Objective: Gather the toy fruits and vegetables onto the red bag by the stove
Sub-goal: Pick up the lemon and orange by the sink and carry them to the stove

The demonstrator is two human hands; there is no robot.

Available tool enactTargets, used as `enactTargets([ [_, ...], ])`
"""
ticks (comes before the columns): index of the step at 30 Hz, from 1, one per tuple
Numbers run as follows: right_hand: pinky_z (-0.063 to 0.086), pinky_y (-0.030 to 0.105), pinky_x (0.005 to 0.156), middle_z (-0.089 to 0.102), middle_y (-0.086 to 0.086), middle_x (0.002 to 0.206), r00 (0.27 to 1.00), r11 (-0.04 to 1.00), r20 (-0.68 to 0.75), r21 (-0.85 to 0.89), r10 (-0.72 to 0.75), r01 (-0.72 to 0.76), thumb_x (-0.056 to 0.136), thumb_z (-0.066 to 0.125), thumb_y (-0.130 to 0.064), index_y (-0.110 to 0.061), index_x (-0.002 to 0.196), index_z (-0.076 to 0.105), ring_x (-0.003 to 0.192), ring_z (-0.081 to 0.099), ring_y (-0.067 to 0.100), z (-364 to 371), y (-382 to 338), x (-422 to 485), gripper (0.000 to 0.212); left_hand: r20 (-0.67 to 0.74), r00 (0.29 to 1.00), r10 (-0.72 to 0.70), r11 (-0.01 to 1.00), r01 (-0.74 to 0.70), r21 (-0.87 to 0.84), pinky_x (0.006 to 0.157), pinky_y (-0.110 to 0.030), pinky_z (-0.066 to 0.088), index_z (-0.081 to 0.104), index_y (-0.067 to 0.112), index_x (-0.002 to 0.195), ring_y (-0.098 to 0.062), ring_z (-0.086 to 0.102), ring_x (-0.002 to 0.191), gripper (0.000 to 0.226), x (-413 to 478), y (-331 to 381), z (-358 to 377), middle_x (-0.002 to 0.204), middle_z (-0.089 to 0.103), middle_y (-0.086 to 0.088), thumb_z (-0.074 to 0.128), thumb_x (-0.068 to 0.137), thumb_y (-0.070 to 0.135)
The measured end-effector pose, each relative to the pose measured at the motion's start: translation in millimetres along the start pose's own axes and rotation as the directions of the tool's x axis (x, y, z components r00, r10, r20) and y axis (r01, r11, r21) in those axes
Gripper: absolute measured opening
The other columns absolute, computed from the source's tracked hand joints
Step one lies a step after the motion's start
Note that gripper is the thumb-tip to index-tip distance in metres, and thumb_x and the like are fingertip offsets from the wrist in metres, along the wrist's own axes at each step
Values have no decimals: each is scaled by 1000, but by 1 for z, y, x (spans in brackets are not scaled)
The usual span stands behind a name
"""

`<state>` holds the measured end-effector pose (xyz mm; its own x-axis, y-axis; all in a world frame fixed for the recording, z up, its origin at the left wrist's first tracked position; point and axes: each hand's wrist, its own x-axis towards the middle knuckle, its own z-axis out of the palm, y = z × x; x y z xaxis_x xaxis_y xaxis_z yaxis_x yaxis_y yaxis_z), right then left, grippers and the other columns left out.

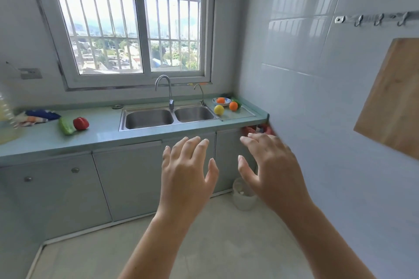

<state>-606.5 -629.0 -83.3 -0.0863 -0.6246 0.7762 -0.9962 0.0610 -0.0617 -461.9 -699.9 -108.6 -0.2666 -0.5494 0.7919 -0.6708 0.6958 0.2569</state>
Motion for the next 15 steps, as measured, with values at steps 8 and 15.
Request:
enactTargets([
  [8, 48, 41, 83, 67, 9, 101, 998, 997, 11, 40, 61, -61, 80, 42, -34, -8, 103, 66, 95, 61, 30, 93, 66, 43, 43, 66, 998, -3, 1000, 4, -13, 93, -54, 40, 66, 10, 105, -31, 61, 103, 42, 47, -24, 105, 108, 67, -8, 42, 79, 33],
  [15, 49, 43, 81, 68, 10, 100, 996, 996, -2, 30, 88, -88, 79, 41, -34, -6, 102, 67, 93, 62, 31, 165, 164, 107, 44, 97, 995, 23, 1000, -22, -17, 90, -54, 46, 65, 8, 104, -31, 61, 100, 41, 128, -20, 216, 106, 67, -8, 43, 80, 32],
])
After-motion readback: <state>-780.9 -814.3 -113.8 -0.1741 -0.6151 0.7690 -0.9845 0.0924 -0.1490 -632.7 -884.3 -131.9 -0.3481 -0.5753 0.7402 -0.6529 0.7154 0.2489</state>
